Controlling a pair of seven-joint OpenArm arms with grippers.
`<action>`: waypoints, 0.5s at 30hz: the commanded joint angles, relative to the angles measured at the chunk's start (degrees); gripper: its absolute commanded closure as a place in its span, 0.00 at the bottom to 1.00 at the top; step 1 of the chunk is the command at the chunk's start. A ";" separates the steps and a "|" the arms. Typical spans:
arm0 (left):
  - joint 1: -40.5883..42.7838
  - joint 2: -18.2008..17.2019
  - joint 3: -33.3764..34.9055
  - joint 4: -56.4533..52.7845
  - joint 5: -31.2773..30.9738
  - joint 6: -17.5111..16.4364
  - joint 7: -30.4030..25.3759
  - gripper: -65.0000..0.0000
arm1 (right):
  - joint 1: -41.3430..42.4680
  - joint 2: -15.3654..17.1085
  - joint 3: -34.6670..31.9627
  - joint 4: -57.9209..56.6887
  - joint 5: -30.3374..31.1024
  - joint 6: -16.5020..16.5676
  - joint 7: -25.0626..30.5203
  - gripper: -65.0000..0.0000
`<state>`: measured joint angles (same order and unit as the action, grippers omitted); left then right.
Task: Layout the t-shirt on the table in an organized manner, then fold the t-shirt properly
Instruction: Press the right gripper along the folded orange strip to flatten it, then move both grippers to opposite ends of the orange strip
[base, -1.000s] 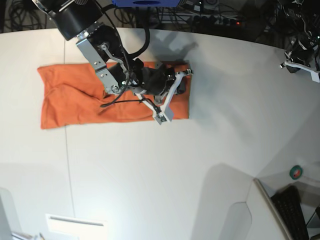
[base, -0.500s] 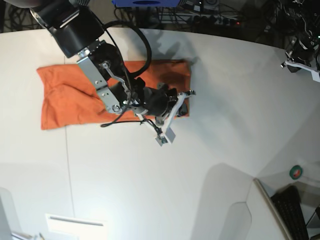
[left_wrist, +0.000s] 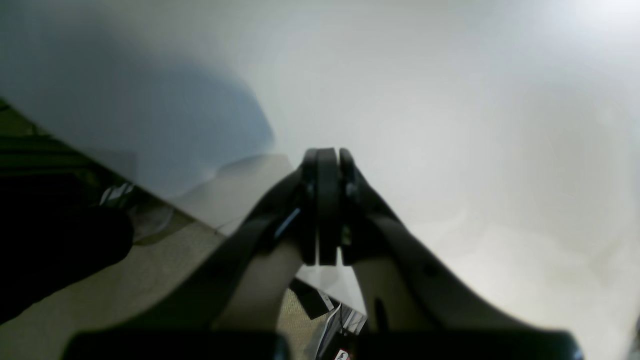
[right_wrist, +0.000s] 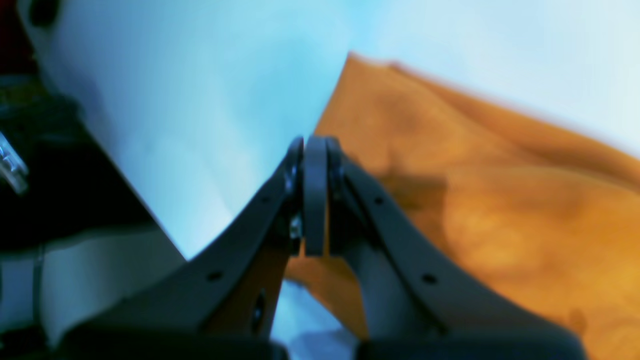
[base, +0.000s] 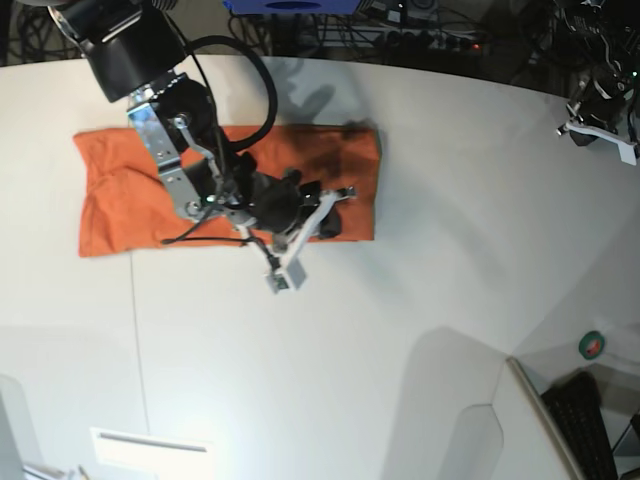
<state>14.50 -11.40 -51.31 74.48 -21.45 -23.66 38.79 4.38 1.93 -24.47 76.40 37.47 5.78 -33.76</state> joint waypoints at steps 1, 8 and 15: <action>0.05 -1.30 -0.34 1.52 -0.75 -0.21 -1.03 1.00 | -0.03 0.48 4.47 2.59 0.37 -0.11 0.04 1.00; 0.05 -0.78 -0.16 3.81 -0.83 -0.38 -1.03 1.00 | -0.82 4.88 30.75 4.43 0.28 0.15 -10.33 1.00; 0.05 2.48 4.94 11.63 -0.39 -0.38 -0.85 1.00 | -0.47 9.98 48.95 4.08 0.28 0.42 -17.10 0.26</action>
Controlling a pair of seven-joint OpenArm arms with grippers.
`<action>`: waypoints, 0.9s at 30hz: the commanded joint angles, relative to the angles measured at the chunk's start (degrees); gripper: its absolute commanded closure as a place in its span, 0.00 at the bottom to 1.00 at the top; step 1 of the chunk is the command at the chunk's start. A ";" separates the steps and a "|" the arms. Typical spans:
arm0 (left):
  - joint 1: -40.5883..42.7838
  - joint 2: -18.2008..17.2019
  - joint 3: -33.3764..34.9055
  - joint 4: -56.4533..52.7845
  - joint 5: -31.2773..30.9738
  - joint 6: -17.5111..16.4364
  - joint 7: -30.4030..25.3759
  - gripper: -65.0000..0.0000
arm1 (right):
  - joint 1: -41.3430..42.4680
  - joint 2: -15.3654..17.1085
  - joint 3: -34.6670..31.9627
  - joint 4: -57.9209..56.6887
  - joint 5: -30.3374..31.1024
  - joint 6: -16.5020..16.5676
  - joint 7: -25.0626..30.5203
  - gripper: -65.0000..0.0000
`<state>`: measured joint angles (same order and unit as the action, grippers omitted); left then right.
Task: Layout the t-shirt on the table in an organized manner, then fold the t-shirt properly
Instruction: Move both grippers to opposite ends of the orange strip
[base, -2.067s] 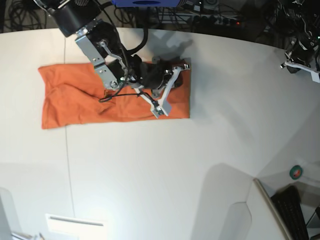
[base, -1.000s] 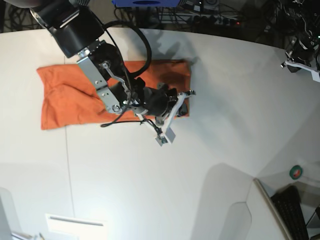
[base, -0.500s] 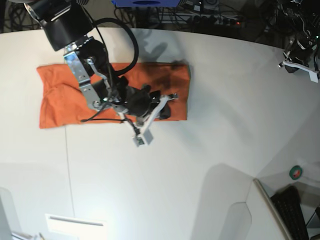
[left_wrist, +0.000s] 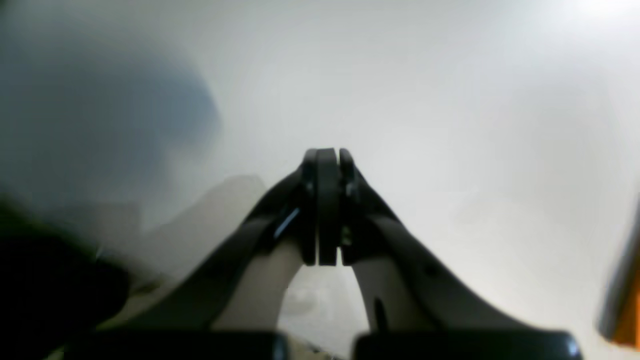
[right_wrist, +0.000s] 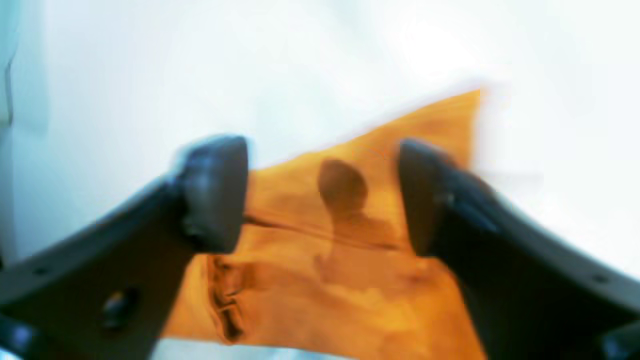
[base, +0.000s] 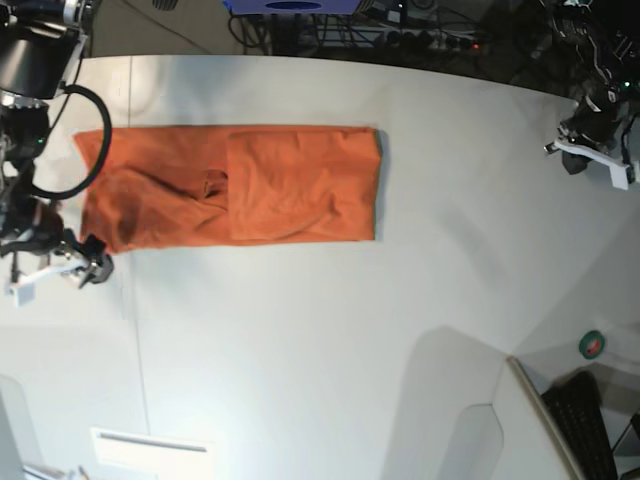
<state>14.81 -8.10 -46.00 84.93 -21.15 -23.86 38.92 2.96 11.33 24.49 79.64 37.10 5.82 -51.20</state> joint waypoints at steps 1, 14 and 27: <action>-0.08 -0.83 1.65 1.54 -0.70 -0.19 -0.98 1.00 | 0.95 1.37 2.01 0.23 0.66 0.90 -0.36 0.25; 2.64 -4.78 29.95 0.39 -1.14 -0.28 -15.05 1.00 | -1.16 6.29 8.17 -13.83 0.66 18.83 -1.33 0.26; 0.80 -7.24 34.17 -2.33 -0.79 -11.26 -15.40 1.00 | -1.86 6.29 -2.38 -20.78 0.39 19.01 7.20 0.26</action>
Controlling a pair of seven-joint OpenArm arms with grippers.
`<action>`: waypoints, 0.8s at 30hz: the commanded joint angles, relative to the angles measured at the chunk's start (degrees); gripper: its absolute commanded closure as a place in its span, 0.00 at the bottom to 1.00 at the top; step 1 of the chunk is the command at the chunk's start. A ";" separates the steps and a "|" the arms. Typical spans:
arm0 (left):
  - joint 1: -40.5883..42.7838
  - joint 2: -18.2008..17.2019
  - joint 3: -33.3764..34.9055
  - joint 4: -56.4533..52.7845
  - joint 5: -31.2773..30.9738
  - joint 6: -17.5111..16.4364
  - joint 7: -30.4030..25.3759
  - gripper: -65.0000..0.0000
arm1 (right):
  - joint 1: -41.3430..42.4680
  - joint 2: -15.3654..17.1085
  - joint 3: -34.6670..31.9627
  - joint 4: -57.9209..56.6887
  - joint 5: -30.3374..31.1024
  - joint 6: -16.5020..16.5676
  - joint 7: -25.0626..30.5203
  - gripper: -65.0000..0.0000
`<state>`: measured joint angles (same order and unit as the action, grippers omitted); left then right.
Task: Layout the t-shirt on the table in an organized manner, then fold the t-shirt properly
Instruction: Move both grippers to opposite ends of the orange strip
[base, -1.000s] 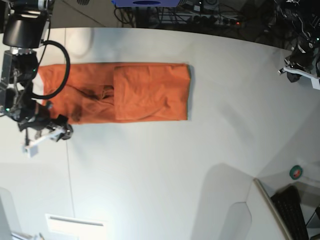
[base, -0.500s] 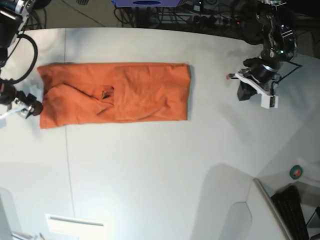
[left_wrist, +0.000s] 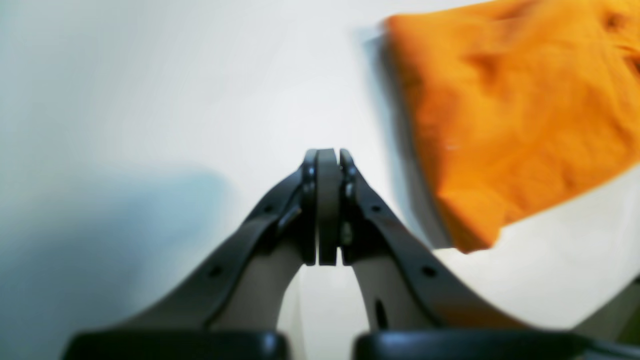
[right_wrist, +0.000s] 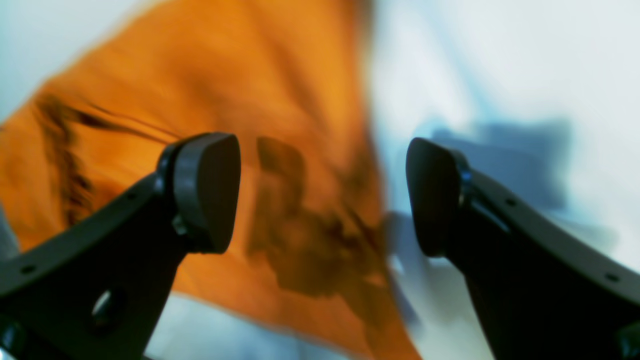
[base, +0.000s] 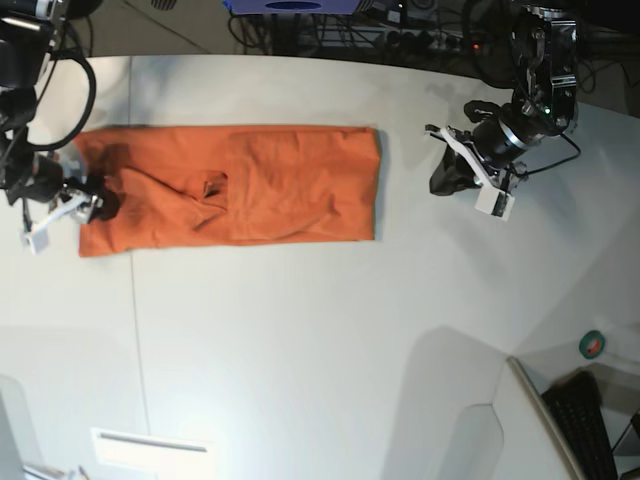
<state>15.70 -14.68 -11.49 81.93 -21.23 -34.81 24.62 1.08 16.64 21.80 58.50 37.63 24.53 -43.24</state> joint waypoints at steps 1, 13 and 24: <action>-0.10 -0.66 -0.34 0.57 -0.70 -1.37 -1.02 1.00 | 0.02 0.98 -0.57 -0.61 -0.13 0.30 0.04 0.26; -0.10 -2.77 -0.34 -3.03 -0.70 -3.04 -1.19 1.00 | -3.41 -2.27 -3.38 4.31 0.04 3.91 -0.93 0.35; -0.72 -2.42 0.36 -3.12 -0.70 -2.95 -1.19 1.00 | -0.60 -2.36 -2.86 -0.96 -0.13 3.64 2.32 0.45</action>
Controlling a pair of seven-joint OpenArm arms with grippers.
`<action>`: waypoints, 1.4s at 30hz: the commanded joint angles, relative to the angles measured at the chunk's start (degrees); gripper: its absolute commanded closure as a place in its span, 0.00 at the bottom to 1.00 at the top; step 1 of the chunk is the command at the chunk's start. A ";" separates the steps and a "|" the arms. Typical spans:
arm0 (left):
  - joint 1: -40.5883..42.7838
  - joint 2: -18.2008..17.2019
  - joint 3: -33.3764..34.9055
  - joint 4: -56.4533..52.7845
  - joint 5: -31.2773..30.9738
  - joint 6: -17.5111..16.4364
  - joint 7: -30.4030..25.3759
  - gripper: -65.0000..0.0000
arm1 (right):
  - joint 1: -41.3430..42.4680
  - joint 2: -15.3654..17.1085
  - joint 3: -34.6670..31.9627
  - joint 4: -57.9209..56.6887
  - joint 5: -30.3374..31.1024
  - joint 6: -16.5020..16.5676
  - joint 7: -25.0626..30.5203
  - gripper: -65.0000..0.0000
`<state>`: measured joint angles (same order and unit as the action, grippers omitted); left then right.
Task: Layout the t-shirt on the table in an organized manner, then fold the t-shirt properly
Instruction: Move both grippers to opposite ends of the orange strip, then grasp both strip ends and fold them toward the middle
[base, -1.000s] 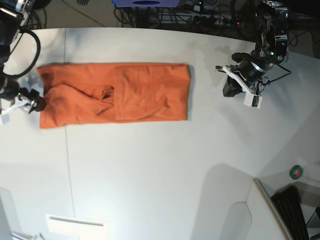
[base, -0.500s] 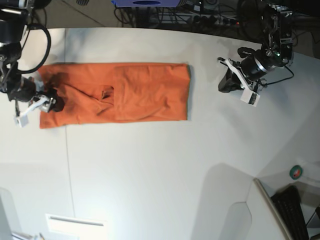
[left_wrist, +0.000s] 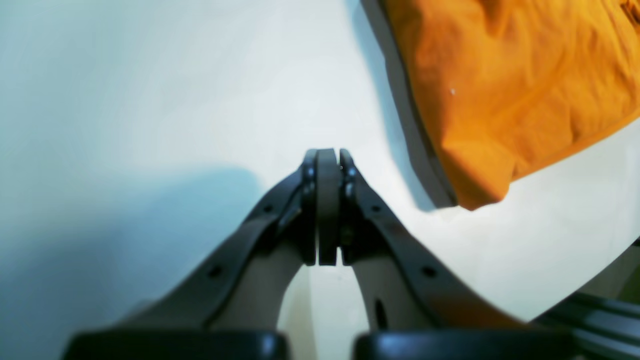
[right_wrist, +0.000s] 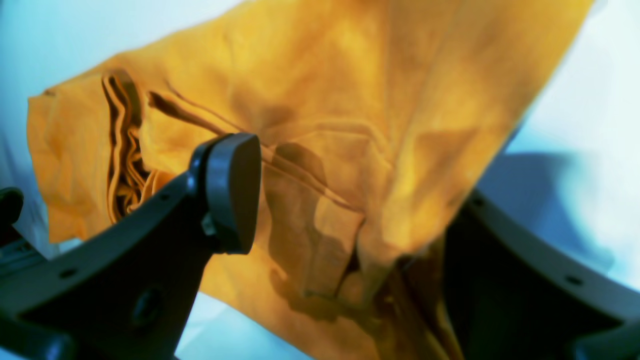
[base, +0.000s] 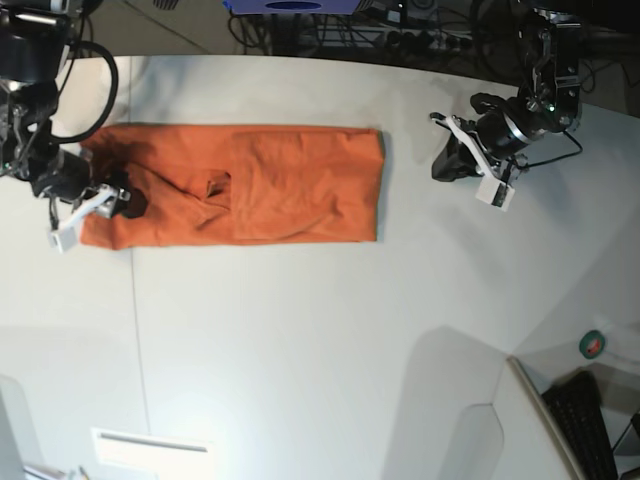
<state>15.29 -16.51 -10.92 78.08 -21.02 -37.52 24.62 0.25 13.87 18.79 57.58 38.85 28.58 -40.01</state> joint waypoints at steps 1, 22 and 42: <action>-0.30 -0.59 -0.20 0.73 -0.92 -0.24 -1.19 1.00 | 0.23 0.33 0.16 -0.13 -1.36 -0.40 -0.65 0.49; -4.78 2.84 7.97 -2.35 -0.83 -0.24 -0.93 1.00 | -1.17 -0.11 -6.96 20.26 -1.36 -16.84 -5.40 1.00; -8.21 2.58 12.10 -6.48 -0.83 -0.24 -1.11 1.00 | -4.60 -1.34 -35.27 40.92 -1.36 -37.59 -5.22 1.00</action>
<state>7.57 -13.63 1.30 70.74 -21.02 -37.36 24.64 -5.17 12.53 -16.62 97.21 37.01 -9.17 -46.26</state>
